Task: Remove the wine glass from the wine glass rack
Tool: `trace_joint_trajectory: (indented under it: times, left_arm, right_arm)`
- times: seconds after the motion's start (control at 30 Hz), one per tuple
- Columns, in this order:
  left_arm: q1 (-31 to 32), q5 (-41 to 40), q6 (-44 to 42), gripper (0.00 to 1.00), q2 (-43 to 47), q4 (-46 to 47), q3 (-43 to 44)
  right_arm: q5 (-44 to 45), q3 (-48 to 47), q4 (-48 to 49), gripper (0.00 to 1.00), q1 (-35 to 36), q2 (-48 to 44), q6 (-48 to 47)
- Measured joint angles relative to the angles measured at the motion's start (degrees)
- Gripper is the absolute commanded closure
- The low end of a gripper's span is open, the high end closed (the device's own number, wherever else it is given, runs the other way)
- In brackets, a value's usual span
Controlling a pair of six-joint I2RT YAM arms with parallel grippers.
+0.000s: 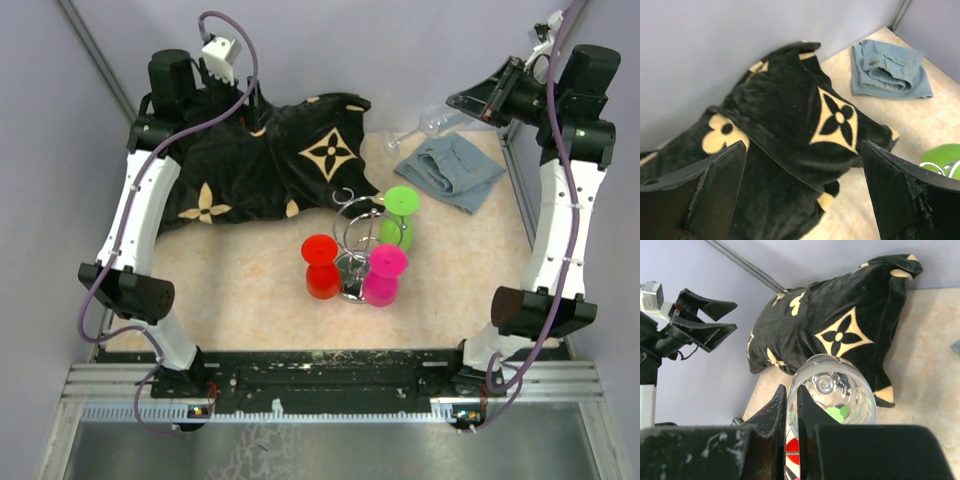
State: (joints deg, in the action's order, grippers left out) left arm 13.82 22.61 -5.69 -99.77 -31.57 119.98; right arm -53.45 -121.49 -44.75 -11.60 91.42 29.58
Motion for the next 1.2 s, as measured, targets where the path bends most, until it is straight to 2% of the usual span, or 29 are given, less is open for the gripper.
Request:
trace_joint_trajectory:
  times: [0.13, 0.33, 0.57, 0.8, 0.97, 1.2]
  left_arm:
    - [-1.1, 3.0, 3.2, 0.0, 0.0, -2.9, -1.1]
    - [-5.1, 11.0, 6.4, 0.0, 0.3, -4.8, -6.6]
    - [-6.2, 10.9, 7.0, 0.0, 6.9, -1.0, -16.7]
    - [-6.1, 9.6, 4.3, 0.0, 7.2, -4.5, -11.0]
    - [-6.2, 9.0, 0.8, 0.0, 5.6, -8.6, -7.6]
    - [-6.1, 7.9, -1.0, 0.0, 3.5, -16.3, -3.2]
  right_arm:
    - [2.6, 0.1, -2.9, 1.0, -1.4, -0.9, -2.2]
    - [8.3, 3.5, -6.1, 1.0, -7.6, -4.7, -4.9]
    - [17.4, 5.8, -9.8, 1.0, -10.8, -8.6, -9.0]
    - [29.5, 17.1, -12.3, 1.0, -10.7, -14.2, -12.8]
    - [38.0, 28.4, -10.3, 1.0, -10.7, -16.5, -14.9]
    - [45.5, 39.8, -6.2, 1.0, -10.7, -16.7, -17.2]
